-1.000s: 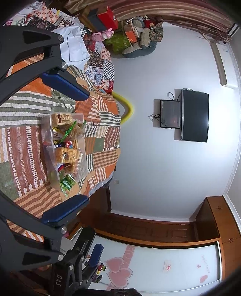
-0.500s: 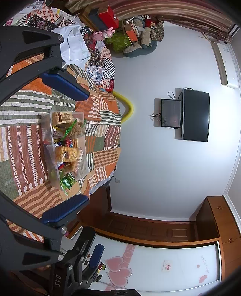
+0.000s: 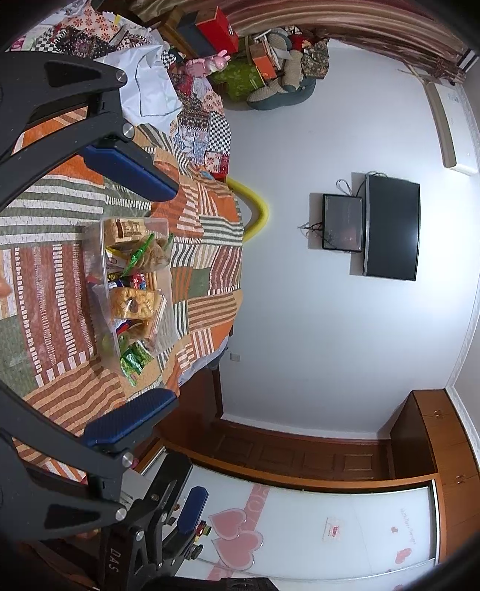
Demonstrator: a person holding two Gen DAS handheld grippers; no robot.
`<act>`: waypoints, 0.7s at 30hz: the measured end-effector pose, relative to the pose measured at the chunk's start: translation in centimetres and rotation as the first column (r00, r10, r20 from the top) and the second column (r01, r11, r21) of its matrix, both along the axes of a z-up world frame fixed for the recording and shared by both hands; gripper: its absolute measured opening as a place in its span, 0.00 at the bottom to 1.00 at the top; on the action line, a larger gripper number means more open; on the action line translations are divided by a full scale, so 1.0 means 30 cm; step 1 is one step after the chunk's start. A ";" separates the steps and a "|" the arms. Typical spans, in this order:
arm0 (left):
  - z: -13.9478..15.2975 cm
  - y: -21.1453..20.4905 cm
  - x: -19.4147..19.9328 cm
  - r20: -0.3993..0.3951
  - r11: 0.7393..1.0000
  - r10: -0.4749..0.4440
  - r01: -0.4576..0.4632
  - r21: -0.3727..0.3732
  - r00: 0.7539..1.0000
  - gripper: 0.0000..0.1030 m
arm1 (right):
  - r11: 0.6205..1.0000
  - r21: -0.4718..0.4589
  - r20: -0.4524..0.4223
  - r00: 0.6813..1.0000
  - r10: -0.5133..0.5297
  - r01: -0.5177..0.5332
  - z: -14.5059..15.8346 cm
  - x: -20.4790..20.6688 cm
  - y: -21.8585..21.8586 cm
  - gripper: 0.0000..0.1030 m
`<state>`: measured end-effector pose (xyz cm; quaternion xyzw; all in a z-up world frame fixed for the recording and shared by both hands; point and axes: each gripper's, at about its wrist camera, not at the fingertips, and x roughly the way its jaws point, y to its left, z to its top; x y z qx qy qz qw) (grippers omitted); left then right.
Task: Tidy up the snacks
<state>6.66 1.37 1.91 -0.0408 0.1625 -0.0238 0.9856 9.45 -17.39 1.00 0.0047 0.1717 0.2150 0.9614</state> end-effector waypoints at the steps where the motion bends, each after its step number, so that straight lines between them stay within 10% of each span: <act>1: -0.002 0.000 0.001 -0.002 1.000 -0.005 0.005 0.001 1.000 1.00 | 1.000 0.000 -0.001 1.000 0.000 0.000 0.001 0.001 -0.001 1.00; 21: -0.006 -0.002 -0.002 -0.009 1.000 -0.005 0.005 0.000 1.000 1.00 | 1.000 -0.008 -0.009 1.000 0.003 -0.003 -0.014 0.008 0.009 1.00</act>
